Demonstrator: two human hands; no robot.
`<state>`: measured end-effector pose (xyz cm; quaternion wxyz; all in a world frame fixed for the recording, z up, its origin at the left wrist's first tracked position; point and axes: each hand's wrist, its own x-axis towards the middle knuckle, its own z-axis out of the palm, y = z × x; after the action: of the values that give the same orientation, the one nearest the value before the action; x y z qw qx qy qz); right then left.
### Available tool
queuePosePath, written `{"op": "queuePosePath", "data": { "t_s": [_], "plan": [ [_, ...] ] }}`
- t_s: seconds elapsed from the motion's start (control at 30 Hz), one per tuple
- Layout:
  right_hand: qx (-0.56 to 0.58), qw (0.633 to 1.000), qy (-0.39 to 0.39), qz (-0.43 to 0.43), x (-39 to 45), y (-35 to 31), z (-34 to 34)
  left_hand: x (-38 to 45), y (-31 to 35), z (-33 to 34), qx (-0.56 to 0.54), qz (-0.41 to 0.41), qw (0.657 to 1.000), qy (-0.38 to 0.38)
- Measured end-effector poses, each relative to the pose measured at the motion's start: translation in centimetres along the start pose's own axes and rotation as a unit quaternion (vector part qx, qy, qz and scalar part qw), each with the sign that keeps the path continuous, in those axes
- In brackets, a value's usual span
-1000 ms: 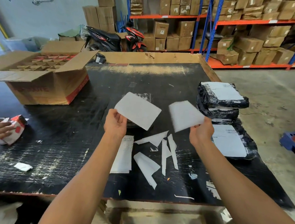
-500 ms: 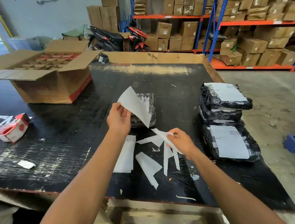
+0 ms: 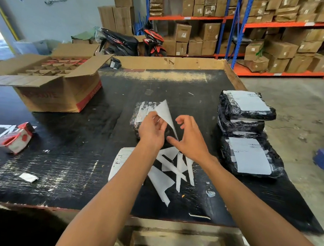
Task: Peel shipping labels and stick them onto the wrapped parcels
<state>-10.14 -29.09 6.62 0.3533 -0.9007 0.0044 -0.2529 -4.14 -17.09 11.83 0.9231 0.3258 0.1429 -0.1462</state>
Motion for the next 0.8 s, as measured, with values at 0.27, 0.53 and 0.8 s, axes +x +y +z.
{"op": "queuePosePath", "data": {
  "t_s": [0.27,0.53,0.8],
  "plan": [
    [-0.013,0.994,0.084,0.07,0.6,1.4,-2.1,-1.5,-1.4,1.2,0.007,-0.029,0.999,-0.041],
    [0.307,0.901,0.025,0.305,1.1,5.0,-4.4,0.0,-3.5,0.2,0.325,0.004,0.946,-0.019],
    [0.395,0.854,-0.046,0.335,0.5,7.0,-4.7,0.0,-6.2,-0.4,0.421,0.101,0.901,-0.037]
  ]
}}
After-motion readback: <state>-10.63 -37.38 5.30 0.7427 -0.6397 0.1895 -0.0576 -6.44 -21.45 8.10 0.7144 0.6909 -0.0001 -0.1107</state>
